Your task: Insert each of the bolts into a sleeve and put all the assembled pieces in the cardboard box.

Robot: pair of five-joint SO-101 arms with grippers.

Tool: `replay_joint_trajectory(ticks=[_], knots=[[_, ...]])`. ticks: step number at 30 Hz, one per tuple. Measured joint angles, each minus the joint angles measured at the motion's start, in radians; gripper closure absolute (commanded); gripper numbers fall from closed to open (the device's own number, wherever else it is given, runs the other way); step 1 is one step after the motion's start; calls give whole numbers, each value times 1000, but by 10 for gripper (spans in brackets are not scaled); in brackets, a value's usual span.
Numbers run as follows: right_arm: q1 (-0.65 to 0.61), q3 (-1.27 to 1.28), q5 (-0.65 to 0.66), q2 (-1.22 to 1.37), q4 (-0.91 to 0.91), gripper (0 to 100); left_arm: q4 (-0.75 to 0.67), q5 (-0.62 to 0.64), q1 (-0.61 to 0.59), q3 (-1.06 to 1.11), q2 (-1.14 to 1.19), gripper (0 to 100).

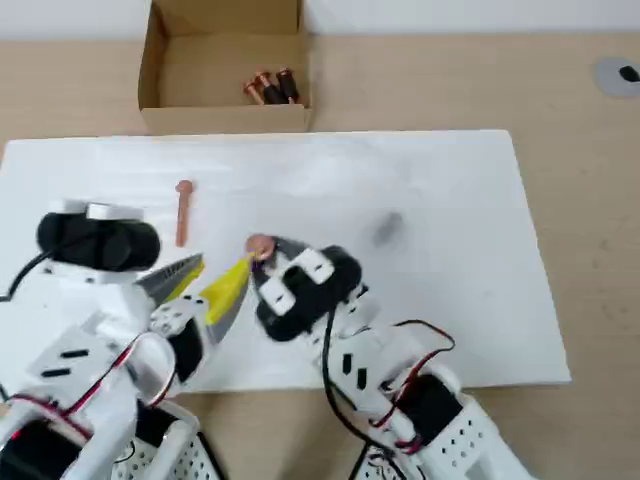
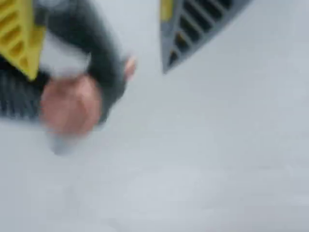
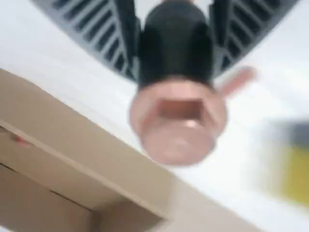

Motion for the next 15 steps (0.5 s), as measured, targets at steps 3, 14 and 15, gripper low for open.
replay_joint_trajectory(ticks=[3,14,15], knots=[[114,0,5,23,0,989,75,-12,-32,-54,0,843],[354,-460,28,618,0,989,75,-204,-417,-69,235,914],[356,-534,28,703,0,989,58,-206,-440,-68,282,914]])
